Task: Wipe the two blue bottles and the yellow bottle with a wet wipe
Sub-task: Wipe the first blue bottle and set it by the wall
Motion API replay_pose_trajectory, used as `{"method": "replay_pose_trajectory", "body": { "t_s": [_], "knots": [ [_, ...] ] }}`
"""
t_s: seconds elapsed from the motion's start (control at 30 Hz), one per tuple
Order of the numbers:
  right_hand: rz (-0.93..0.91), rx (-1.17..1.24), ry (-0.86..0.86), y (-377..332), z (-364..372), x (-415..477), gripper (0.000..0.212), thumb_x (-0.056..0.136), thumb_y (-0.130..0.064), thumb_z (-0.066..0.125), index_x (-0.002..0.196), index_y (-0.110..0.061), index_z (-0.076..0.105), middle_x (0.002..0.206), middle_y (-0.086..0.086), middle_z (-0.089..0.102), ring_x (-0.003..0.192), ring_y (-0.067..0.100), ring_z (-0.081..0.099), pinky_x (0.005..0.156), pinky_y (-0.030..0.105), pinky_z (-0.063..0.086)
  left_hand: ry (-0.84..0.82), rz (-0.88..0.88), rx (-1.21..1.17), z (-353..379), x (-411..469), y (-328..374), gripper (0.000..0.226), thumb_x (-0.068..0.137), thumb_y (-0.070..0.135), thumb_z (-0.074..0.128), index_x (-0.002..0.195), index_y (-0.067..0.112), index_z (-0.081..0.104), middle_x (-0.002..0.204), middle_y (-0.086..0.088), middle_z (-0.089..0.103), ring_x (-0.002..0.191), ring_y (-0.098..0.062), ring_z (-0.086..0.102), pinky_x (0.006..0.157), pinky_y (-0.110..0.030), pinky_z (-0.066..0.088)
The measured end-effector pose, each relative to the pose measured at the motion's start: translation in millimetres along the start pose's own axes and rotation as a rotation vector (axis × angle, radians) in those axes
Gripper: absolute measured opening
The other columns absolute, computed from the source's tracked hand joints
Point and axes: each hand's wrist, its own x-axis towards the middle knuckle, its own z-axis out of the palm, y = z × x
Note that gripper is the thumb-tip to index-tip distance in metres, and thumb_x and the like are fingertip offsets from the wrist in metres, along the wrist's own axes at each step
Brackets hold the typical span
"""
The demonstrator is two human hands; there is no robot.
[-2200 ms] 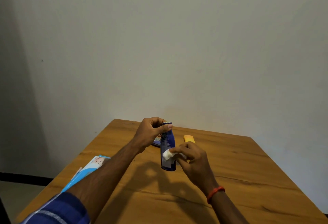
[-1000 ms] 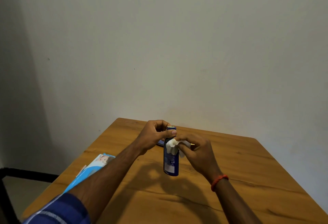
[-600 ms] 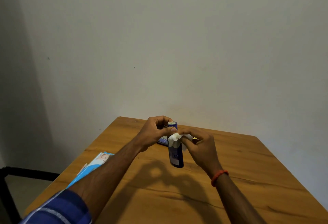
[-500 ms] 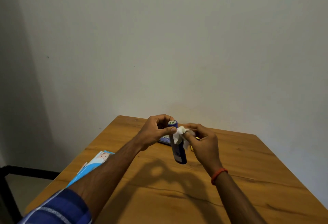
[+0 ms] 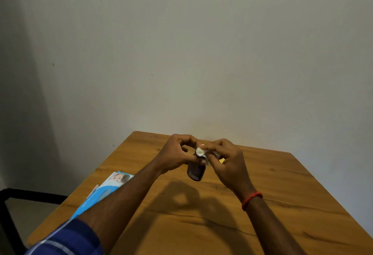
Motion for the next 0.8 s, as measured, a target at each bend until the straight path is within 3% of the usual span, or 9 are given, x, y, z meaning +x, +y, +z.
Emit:
{"method": "replay_pose_trajectory", "body": {
  "t_s": [0.07, 0.17, 0.3, 0.5, 0.63, 0.8],
  "knots": [
    [-0.064, -0.084, -0.065, -4, -1, 0, 0.023, 0.084, -0.009, 0.072, 0.104, -0.018, 0.076, 0.089, -0.001, 0.058, 0.081, 0.012, 0.055, 0.064, 0.012, 0.044, 0.004, -0.001, 0.035, 0, -1, -1, 0.032, 0.065, 0.021, 0.090, 0.093, 0.018, 0.074, 0.093, 0.005, 0.075, 0.093, -0.011, 0.069, 0.090, -0.060, 0.053],
    [-0.166, -0.200, -0.172, -11, 0, 3, 0.021, 0.084, -0.018, 0.072, 0.105, -0.021, 0.074, 0.091, -0.002, 0.056, 0.081, 0.012, 0.051, 0.063, 0.022, 0.049, 0.016, 0.006, 0.059, 1, -4, 1, 0.028, 0.064, 0.028, 0.087, 0.089, 0.022, 0.075, 0.090, 0.007, 0.075, 0.088, -0.010, 0.069, 0.090, -0.058, 0.054],
    [-0.023, -0.187, -0.099, -16, 3, 14, 0.020, 0.085, -0.015, 0.070, 0.105, -0.017, 0.075, 0.089, 0.000, 0.060, 0.081, 0.012, 0.054, 0.067, 0.027, 0.052, 0.003, -0.008, 0.076, 3, -6, 7, 0.029, 0.062, 0.022, 0.087, 0.086, 0.033, 0.073, 0.087, 0.013, 0.075, 0.089, -0.011, 0.070, 0.091, -0.054, 0.055],
    [0.112, -0.100, -0.024, -15, 5, 13, 0.019, 0.088, -0.015, 0.069, 0.105, -0.020, 0.076, 0.090, -0.002, 0.066, 0.082, 0.004, 0.058, 0.066, 0.012, 0.048, 0.052, -0.004, 0.141, 2, -3, 9, 0.029, 0.067, 0.020, 0.090, 0.085, 0.034, 0.071, 0.089, 0.013, 0.075, 0.093, -0.003, 0.067, 0.097, -0.035, 0.051],
    [0.088, -0.097, -0.040, -17, 5, 9, 0.020, 0.087, -0.015, 0.067, 0.102, -0.025, 0.076, 0.085, -0.004, 0.061, 0.078, 0.007, 0.057, 0.063, 0.024, 0.054, 0.065, 0.017, 0.154, -1, -3, 8, 0.027, 0.068, 0.020, 0.089, 0.090, 0.024, 0.075, 0.091, 0.011, 0.075, 0.093, -0.003, 0.066, 0.086, -0.019, 0.048],
    [0.016, -0.173, -0.150, -22, 4, 11, 0.018, 0.087, -0.017, 0.067, 0.101, -0.024, 0.075, 0.087, -0.003, 0.060, 0.084, 0.012, 0.054, 0.069, 0.031, 0.052, 0.077, 0.022, 0.151, -1, -9, 7, 0.028, 0.069, 0.019, 0.089, 0.083, 0.037, 0.071, 0.086, 0.019, 0.073, 0.089, -0.003, 0.068, 0.091, -0.035, 0.053]
  ]
}}
